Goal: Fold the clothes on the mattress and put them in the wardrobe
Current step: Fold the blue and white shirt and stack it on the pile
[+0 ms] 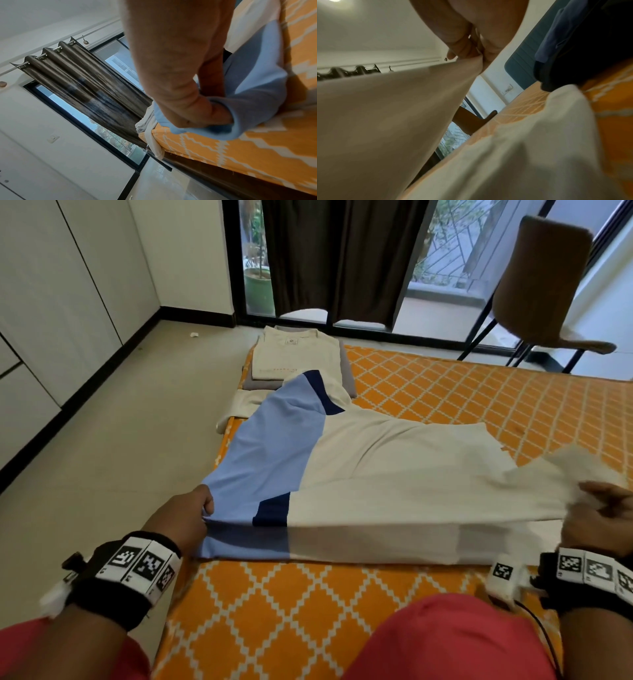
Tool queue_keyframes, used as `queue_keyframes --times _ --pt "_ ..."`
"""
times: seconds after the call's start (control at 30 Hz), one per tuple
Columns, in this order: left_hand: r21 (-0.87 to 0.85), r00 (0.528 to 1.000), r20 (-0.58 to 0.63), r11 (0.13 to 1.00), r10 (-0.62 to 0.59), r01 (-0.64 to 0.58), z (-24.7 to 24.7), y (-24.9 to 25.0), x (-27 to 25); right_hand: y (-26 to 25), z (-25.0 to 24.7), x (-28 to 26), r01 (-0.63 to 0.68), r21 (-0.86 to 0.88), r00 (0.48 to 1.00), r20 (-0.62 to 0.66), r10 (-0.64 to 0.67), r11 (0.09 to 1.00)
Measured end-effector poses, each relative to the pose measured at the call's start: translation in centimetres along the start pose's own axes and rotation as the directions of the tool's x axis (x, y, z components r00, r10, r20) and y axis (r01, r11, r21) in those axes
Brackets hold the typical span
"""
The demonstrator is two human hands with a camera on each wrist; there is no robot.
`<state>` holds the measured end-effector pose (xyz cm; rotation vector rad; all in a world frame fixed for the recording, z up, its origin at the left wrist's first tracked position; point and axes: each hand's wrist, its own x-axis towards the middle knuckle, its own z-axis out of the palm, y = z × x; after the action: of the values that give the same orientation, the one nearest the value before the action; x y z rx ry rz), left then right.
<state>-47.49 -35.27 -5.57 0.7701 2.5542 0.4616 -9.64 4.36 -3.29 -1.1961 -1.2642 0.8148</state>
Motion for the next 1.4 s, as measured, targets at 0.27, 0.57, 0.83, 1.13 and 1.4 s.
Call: queue_keyframes --times 0.27,0.57,0.83,1.13,1.4 --pt "0.057 0.995 0.100 0.998 -0.006 0.001 -0.4 0.6 -0.2 7.0 -3.1 -1.4 -0.364 -0.250 0.931 -0.068 0.358 0.897" --pt "-0.089 0.997 0.072 0.996 -0.005 0.011 -0.5 1.9 -0.5 6.6 -3.5 -0.7 -0.296 -0.489 0.951 -0.072 0.300 0.820" --pt "-0.080 0.994 0.114 0.997 0.003 0.006 -0.5 1.4 -0.2 0.7 0.3 0.4 0.561 -0.778 0.823 0.487 -0.293 0.282" --pt "-0.066 0.993 0.117 0.998 -0.011 0.019 0.5 0.9 -0.1 2.5 9.7 -12.2 0.943 0.324 -0.326 0.945 0.004 0.079" --pt "-0.061 0.992 0.117 0.997 -0.039 0.047 0.4 0.3 0.3 5.0 6.0 -9.2 0.964 0.140 -0.139 0.990 -0.020 0.228"
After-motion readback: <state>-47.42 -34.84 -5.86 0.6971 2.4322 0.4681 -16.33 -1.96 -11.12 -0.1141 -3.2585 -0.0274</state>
